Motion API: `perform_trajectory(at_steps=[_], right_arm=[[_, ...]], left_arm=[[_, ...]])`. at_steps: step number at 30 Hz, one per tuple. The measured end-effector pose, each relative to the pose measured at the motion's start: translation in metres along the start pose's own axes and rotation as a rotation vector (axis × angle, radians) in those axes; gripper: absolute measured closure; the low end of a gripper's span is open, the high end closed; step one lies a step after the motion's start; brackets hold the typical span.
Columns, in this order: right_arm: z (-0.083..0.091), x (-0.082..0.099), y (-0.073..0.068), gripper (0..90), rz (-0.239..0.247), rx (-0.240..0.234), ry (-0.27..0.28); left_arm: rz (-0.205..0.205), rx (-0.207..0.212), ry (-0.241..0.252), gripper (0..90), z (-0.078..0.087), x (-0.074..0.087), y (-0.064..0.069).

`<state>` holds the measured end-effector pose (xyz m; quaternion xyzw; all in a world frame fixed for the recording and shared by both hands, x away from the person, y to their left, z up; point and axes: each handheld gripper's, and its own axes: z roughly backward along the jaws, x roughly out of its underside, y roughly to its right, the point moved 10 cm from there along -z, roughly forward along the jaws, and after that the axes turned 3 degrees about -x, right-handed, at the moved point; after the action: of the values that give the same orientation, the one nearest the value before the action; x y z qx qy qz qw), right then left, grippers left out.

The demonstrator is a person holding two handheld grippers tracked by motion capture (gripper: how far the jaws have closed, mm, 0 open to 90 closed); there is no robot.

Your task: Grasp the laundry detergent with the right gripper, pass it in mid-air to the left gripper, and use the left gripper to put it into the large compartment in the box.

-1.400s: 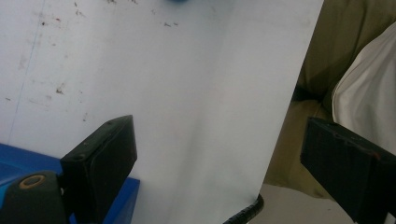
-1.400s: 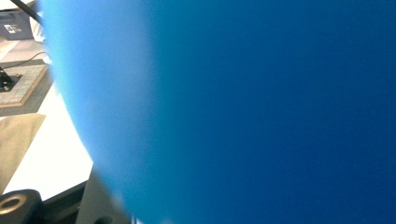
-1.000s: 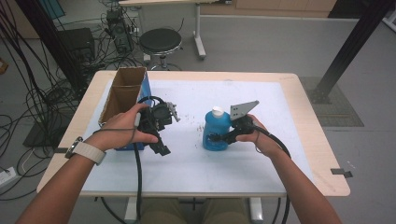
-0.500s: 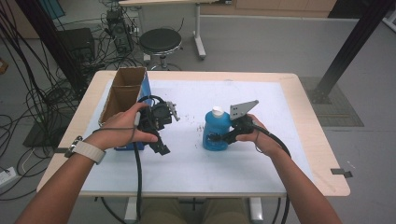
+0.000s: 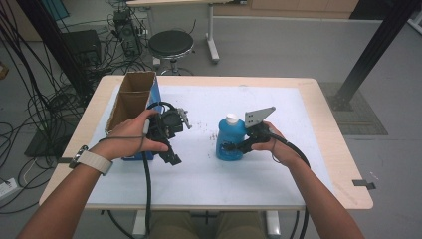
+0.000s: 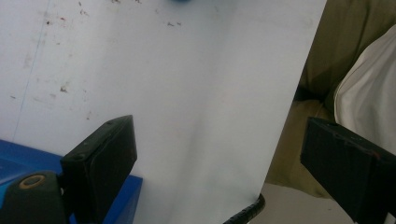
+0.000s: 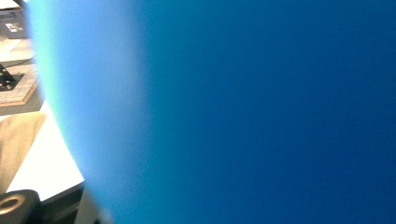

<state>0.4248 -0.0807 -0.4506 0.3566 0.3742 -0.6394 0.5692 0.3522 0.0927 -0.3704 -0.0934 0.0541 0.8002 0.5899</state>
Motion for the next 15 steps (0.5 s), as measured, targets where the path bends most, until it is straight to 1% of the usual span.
perform_trajectory(at_steps=[15], right_arm=[[-0.0001,0.0001,0.0001,42.3,-0.004,-0.001,0.001]], left_arm=[[0.003,-0.003,0.007,11.2,0.0012,-0.0004,-0.0003]])
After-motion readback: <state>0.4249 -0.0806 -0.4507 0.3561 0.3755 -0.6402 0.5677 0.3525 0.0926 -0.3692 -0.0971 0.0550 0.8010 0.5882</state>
